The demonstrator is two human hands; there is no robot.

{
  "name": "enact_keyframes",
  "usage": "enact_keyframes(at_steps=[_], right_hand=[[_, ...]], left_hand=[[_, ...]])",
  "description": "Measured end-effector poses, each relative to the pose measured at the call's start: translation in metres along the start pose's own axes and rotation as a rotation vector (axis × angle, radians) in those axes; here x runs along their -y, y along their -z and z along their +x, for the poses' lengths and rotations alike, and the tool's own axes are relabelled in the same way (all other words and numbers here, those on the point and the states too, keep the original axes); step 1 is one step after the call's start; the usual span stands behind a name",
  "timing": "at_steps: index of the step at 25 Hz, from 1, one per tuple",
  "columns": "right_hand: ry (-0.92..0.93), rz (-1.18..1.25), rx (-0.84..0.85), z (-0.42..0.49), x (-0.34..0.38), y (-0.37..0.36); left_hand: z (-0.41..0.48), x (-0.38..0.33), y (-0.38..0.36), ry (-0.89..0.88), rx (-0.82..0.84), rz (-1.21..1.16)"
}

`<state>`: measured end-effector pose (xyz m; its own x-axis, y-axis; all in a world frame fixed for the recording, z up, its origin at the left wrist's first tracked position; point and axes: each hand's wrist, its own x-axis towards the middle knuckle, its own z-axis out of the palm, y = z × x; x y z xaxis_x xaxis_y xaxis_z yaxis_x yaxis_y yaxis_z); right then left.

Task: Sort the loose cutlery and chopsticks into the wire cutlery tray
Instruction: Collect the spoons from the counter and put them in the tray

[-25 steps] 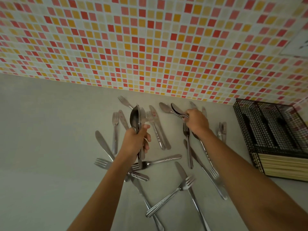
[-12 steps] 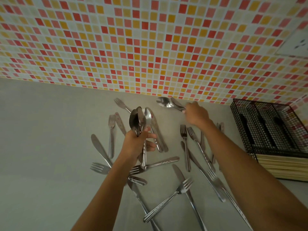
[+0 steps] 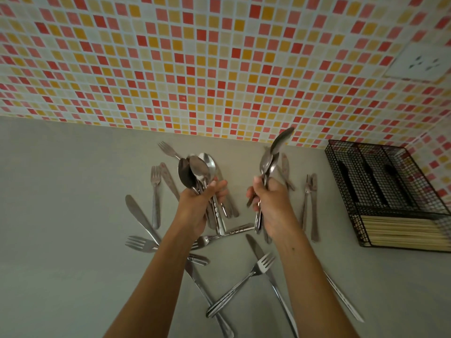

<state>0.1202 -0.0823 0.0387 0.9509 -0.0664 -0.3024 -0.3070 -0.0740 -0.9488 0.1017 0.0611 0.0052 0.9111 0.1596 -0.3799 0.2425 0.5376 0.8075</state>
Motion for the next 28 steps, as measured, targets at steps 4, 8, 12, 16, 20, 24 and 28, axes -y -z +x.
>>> enact_keyframes(at_steps=[4,8,12,16,20,24,28], right_hand=[[0.079,-0.216,-0.041,-0.021,-0.022,-0.005],[0.121,-0.182,0.011,-0.027,-0.034,-0.013],[0.229,-0.416,-0.054,-0.035,-0.049,-0.022],[0.15,-0.347,-0.069,-0.038,-0.065,-0.028],[0.097,-0.349,-0.057,-0.034,-0.071,-0.03],[0.173,-0.26,-0.189,-0.03,-0.068,-0.028],[0.215,-0.129,-0.221,-0.034,-0.063,-0.028]], left_hand=[[-0.003,0.006,0.001,0.011,-0.03,-0.031],[-0.002,0.007,-0.002,0.067,-0.055,-0.182],[0.0,0.008,-0.004,0.081,-0.076,-0.219],[0.002,0.009,-0.001,0.096,-0.078,-0.236],[0.002,0.007,0.005,0.056,-0.043,-0.229],[0.002,0.008,0.009,0.077,-0.067,-0.216],[0.0,0.004,0.007,0.093,-0.125,-0.258]])
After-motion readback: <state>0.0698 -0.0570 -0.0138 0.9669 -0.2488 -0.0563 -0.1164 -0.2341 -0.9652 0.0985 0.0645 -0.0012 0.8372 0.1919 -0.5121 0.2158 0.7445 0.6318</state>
